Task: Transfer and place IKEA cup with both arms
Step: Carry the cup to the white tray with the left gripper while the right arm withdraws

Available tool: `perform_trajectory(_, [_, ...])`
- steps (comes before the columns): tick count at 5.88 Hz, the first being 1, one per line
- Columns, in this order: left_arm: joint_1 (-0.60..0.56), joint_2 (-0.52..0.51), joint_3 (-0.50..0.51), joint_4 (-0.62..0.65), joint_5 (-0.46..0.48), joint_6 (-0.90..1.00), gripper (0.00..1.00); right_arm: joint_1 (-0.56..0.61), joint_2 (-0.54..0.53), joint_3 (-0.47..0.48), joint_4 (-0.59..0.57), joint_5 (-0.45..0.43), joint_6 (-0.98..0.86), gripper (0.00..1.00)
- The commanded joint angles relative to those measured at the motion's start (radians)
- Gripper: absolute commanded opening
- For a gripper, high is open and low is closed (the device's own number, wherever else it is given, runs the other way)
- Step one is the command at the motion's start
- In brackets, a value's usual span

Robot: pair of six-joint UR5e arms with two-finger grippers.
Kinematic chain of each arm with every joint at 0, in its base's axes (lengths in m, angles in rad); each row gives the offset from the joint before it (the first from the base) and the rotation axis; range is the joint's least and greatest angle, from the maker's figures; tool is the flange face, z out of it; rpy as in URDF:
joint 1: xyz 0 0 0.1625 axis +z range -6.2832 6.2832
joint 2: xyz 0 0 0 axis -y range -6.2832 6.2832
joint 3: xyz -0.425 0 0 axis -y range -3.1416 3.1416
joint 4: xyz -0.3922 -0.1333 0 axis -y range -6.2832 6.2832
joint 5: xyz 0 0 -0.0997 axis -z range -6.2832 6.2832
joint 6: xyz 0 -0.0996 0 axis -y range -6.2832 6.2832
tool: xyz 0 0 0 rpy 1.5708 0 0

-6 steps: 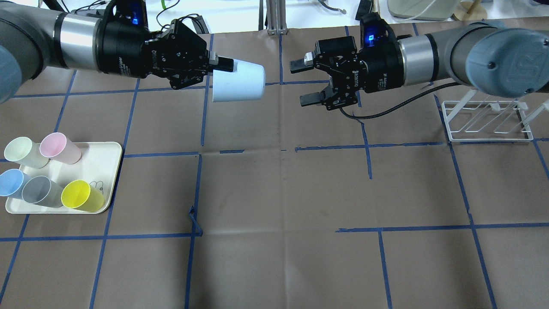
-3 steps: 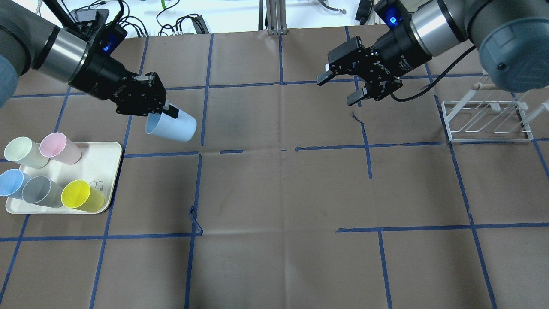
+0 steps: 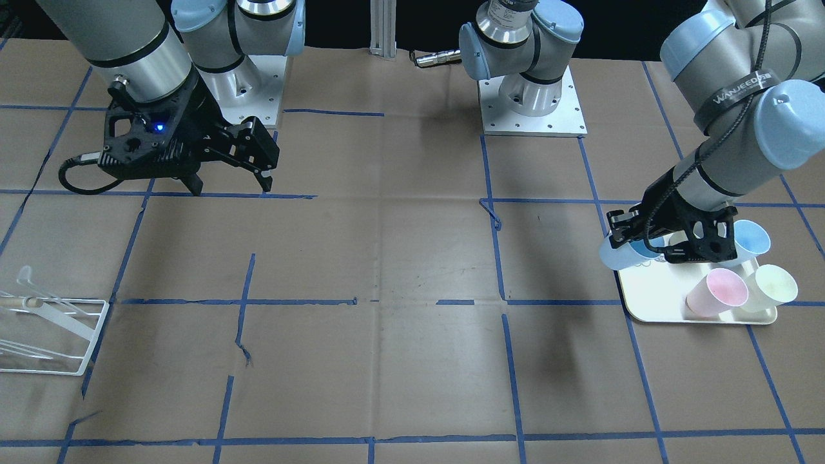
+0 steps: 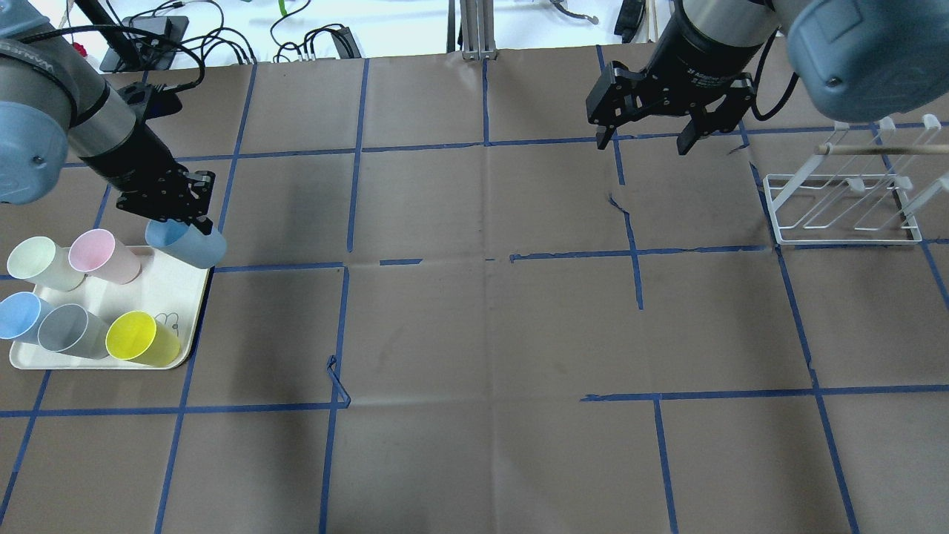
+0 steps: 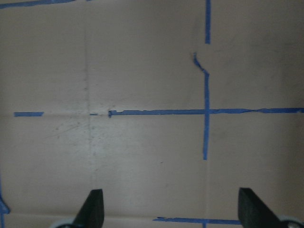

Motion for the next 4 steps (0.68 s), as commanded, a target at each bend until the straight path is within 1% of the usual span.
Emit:
perform_trajectory(1, [0.073, -0.096, -0.025, 0.147, 0.084, 0.052, 0.0, -0.001, -0.001, -0.008, 0.0, -0.083, 0.006, 1.0])
perform_trajectory(2, [0.09, -0.125, -0.046, 0.206, 0.086, 0.07, 0.0, -0.007, 0.0, -0.016, 0.043, -0.085, 0.062, 1.0])
perform_trajectory(3, [0.095, -0.132, -0.054, 0.209, 0.103, 0.078, 0.0, -0.016, 0.006, -0.045, 0.104, -0.083, 0.082, 1.0])
perform_trajectory(4, [0.095, -0.167, -0.053, 0.209, 0.114, 0.077, 0.0, -0.036, 0.011, -0.062, 0.15, -0.077, 0.084, 1.0])
